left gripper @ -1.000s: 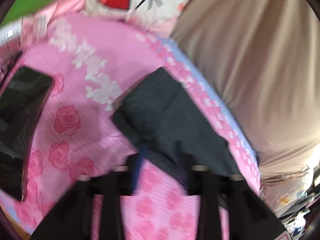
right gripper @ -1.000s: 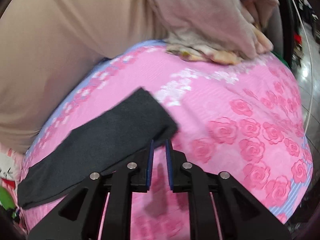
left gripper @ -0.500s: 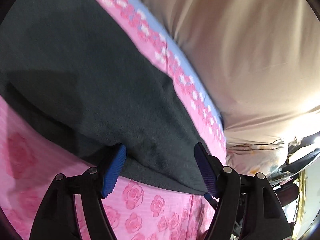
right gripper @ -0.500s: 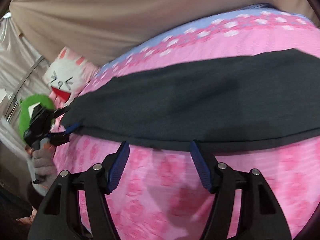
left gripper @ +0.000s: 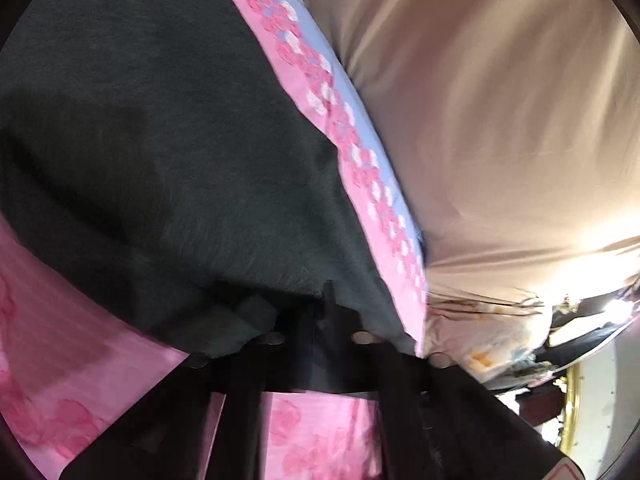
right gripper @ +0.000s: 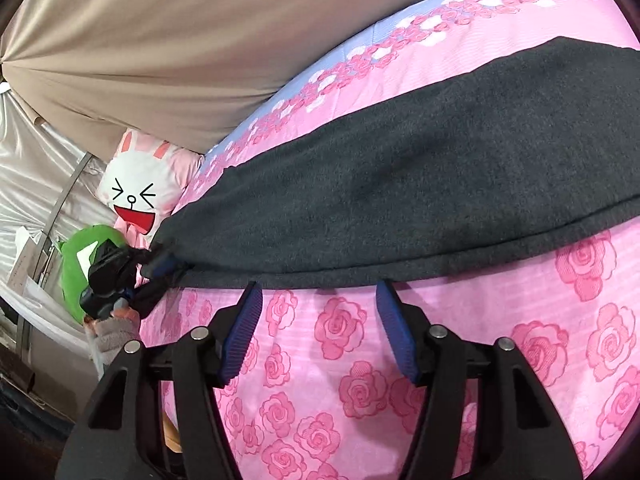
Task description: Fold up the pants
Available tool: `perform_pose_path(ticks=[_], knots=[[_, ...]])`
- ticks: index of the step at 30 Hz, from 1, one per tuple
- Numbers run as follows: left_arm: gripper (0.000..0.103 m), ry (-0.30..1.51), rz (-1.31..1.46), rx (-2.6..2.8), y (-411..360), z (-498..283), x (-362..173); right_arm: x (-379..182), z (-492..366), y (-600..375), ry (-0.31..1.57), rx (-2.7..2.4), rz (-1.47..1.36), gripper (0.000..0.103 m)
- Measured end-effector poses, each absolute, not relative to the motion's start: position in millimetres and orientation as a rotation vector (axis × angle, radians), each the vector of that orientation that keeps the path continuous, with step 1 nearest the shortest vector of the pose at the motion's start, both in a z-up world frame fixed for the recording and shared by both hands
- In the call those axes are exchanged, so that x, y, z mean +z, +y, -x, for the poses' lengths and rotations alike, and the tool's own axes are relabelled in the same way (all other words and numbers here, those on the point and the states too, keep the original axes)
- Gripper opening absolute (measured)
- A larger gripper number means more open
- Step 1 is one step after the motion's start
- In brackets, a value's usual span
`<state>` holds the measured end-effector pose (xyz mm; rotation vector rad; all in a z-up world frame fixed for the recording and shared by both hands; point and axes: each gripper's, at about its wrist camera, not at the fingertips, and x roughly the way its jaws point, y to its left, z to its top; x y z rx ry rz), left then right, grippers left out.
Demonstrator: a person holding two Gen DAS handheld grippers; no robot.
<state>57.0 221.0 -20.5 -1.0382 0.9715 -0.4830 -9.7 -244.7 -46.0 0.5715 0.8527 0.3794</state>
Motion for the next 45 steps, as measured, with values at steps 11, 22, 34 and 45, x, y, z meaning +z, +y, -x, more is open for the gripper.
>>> perform_pose_path(ticks=[11,22,34,45], knots=[[0.002,1.075,1.03,-0.436,215,-29,-55,-49,1,-252,0.877,0.338,-0.627,0.058],[0.002,1.043,1.001,-0.445,223,-20,-55,-47,-9,-271,0.898,0.277,-0.734,0.049],[0.006,1.021,1.003,-0.483,224,-21,-57,-50,-20,-261,0.919,0.275,-0.722,0.047],[0.006,1.016,1.002,-0.502,223,-24,-58,-28,8,-286,0.836,0.23,-0.7,0.005]])
